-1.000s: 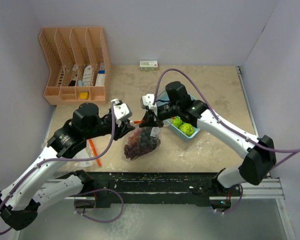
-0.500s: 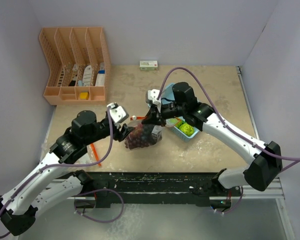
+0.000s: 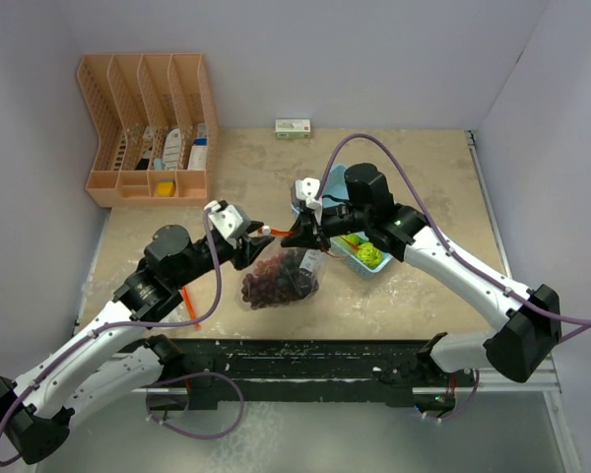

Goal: Place the food in the zip-top bag and seal the zipper
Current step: Zip the zipper food storage bag at the center of the board.

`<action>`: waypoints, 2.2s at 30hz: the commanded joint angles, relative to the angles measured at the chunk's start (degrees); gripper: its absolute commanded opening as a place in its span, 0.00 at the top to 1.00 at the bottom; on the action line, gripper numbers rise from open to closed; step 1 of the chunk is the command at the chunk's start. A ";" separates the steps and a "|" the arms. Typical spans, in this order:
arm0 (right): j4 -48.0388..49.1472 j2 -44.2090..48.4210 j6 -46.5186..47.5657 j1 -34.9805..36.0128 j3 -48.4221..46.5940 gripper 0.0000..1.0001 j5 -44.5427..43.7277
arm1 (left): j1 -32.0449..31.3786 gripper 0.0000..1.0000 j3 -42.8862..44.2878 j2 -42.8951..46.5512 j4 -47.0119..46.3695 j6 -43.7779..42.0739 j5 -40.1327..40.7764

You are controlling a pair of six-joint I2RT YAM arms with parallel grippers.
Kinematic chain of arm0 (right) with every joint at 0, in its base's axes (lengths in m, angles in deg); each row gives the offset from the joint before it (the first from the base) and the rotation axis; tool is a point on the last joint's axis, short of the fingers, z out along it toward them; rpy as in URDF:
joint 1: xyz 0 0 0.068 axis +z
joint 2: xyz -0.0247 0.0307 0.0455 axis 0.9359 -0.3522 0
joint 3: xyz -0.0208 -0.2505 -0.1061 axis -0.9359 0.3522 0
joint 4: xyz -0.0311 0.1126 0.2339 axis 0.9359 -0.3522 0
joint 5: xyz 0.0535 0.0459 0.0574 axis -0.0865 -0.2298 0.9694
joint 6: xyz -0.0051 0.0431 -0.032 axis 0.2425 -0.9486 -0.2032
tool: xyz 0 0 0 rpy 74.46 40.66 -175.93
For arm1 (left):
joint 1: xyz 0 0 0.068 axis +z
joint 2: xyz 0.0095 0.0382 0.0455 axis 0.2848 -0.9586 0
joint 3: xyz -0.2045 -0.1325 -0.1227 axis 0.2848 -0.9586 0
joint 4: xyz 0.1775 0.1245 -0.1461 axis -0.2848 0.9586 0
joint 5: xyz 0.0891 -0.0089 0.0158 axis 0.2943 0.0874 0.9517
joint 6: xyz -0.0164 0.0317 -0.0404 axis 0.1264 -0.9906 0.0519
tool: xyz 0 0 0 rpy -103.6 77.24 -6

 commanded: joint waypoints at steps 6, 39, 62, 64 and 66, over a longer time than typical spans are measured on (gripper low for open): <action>4.21 1.97 -1.00 -0.01 -1.03 1.00 2.40 | -0.07 0.60 -1.36 0.57 -10.05 3.01 -2.00; 5.05 1.61 2.56 -0.06 -2.25 0.38 9.31 | -0.11 1.00 -0.60 0.28 -4.54 1.25 -10.22; 12.03 -3.60 -3.29 -0.05 -4.01 0.61 13.00 | -0.11 1.00 -0.59 -0.15 -4.16 0.40 -10.44; 12.12 -3.82 -3.41 -0.03 -4.26 0.62 12.87 | -0.11 1.00 -0.62 -0.18 -4.15 0.34 -10.45; 12.12 -4.00 -3.75 -0.06 -4.43 0.63 12.60 | -0.08 1.00 -0.60 -0.15 -4.16 0.44 -10.45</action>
